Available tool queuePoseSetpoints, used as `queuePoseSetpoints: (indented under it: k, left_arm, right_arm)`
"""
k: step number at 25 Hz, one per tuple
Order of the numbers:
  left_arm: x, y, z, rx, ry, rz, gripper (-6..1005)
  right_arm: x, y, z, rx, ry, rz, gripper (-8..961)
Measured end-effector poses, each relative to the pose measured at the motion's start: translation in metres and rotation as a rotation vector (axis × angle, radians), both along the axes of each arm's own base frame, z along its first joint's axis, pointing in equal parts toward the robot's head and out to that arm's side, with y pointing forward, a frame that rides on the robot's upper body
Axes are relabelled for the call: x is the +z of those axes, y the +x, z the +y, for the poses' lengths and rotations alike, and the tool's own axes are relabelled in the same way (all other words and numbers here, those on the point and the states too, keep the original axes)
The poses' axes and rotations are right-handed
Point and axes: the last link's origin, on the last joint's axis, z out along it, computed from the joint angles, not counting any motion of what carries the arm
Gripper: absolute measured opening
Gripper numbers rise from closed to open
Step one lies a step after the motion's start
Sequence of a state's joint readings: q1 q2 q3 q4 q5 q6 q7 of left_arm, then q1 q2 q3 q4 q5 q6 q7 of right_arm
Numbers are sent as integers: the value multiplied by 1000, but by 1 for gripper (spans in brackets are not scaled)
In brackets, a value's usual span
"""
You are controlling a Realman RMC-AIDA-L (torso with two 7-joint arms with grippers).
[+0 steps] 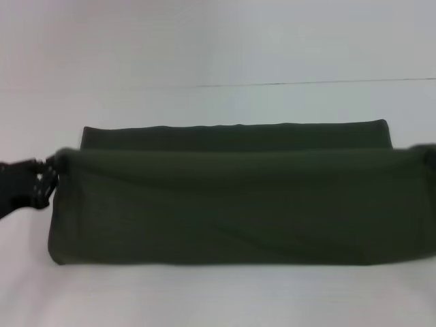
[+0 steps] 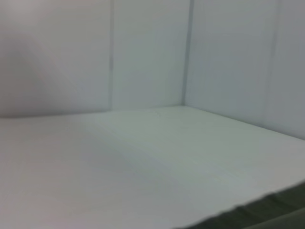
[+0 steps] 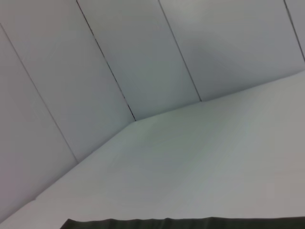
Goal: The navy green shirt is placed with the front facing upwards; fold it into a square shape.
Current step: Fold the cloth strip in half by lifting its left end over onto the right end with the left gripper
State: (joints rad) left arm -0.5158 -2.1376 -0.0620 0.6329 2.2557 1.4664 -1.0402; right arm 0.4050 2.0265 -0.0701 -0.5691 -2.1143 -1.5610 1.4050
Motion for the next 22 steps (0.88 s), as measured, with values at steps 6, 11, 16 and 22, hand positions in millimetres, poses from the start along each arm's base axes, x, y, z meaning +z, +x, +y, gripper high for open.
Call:
queuePoseSetpoints:
  k: [6, 11, 16, 22]
  left_arm:
    - [-1, 6, 30, 51, 59, 23, 56]
    - [-9, 11, 54, 109, 75, 61, 57]
    - [-19, 17, 78, 171, 86, 119, 57]
    - [-24, 21, 98, 239, 123, 147, 58]
  right_arm:
    - [-3, -11, 35, -56, -35, -11, 66]
    - [-4, -13, 58, -121, -17, -31, 66]
    - [-10, -16, 79, -203, 22, -14, 66]
    - [-28, -28, 102, -220, -3, -84, 66]
